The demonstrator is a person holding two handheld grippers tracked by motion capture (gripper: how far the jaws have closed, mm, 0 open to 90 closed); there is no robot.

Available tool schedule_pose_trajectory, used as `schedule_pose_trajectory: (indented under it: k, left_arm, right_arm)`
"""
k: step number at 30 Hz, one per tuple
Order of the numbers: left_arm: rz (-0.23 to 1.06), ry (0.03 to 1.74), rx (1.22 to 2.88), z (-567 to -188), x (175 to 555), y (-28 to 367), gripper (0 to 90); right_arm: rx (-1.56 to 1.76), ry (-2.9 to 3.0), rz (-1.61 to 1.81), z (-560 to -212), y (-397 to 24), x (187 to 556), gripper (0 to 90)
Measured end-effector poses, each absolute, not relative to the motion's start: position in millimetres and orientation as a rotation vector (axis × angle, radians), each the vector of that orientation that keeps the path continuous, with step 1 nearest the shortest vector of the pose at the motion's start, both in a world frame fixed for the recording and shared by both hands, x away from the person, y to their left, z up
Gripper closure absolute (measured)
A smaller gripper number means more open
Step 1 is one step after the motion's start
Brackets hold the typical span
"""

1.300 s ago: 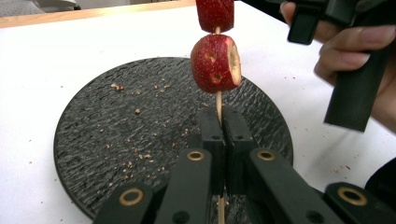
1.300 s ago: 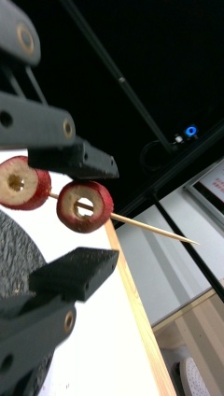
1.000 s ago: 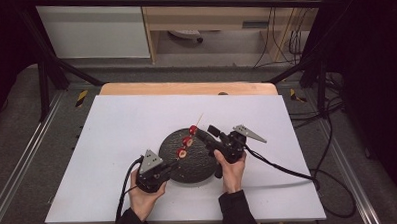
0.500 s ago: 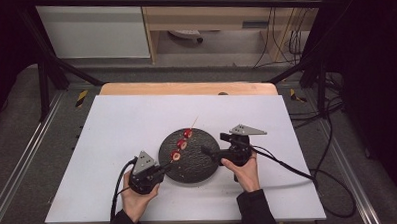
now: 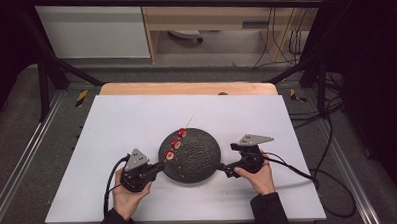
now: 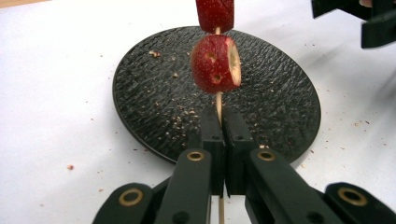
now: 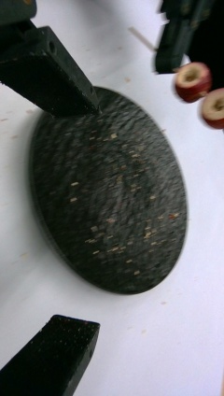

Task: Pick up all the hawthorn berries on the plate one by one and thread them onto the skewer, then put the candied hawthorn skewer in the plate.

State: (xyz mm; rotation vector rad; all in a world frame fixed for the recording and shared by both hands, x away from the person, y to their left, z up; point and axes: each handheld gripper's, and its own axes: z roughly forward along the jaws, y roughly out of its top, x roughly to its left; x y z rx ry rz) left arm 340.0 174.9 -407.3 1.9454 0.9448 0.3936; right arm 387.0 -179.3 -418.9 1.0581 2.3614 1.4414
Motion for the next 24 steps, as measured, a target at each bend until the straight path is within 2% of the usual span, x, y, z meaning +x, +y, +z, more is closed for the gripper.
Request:
schedule_pose_trajectory:
  k: [10, 24]
  left_arm:
    - [0.379, 0.927, 2.033, -397.5, 352.1, 172.0, 88.2]
    - [0.36, 0.929, 2.126, -395.8, 367.2, 159.3, 88.2]
  right_arm:
    - [1.082, 2.381, 1.368, -438.1, -210.8, 373.2, 0.6]
    - [1.116, 2.39, 1.317, -451.3, -232.5, 359.6, 0.6]
